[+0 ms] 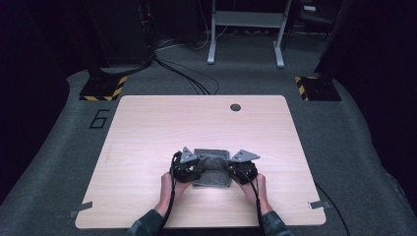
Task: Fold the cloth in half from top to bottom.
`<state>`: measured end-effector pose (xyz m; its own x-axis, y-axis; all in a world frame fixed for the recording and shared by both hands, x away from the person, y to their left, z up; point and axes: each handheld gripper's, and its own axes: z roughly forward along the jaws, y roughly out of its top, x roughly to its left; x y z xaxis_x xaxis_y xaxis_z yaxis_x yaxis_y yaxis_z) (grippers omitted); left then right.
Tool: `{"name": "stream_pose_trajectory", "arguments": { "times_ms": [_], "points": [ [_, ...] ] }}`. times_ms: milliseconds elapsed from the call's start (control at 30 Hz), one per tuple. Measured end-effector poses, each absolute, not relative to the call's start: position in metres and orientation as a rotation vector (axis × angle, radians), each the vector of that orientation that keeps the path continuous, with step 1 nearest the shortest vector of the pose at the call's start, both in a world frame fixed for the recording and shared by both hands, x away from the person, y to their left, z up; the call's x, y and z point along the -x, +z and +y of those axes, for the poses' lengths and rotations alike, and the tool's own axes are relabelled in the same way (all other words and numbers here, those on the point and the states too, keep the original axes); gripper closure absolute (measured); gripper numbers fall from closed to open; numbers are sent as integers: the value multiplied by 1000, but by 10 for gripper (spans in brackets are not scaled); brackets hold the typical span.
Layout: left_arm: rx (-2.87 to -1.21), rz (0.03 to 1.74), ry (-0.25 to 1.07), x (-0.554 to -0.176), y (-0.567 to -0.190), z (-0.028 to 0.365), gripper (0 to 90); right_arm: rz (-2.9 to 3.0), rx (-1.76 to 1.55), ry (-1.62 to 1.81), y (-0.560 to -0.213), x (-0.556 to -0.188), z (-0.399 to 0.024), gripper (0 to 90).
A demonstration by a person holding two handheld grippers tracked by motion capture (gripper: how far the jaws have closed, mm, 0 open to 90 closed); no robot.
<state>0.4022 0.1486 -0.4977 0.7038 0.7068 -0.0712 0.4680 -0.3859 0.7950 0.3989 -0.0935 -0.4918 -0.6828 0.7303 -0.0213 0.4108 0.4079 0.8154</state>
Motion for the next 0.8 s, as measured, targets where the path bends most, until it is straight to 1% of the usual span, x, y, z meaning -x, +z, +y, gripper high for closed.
{"name": "stream_pose_trajectory", "arguments": {
  "times_ms": [100,167,267,400,500,600,633,800],
  "points": [
    [-2036,897,329,-390,-493,159,383,2287,-975,1203,-484,-386,-103,694],
    [-2014,893,337,-385,-486,166,337,2266,-976,1234,-478,-380,-111,671],
    [-1991,893,369,-387,-477,174,304,2244,-979,1267,-470,-380,-119,634],
    [-1968,946,396,-405,-473,175,285,2241,-1044,1251,-468,-393,-117,563],
    [-2036,978,383,-418,-481,166,276,2267,-1098,1189,-474,-404,-107,501],
    [-2123,981,362,-419,-494,157,269,2309,-1144,1109,-485,-407,-96,455],
    [-2148,976,364,-418,-497,156,269,2321,-1160,1091,-489,-407,-94,453],
    [-2210,983,361,-413,-512,154,269,2356,-1188,1003,-504,-403,-90,410]
  ]
}}
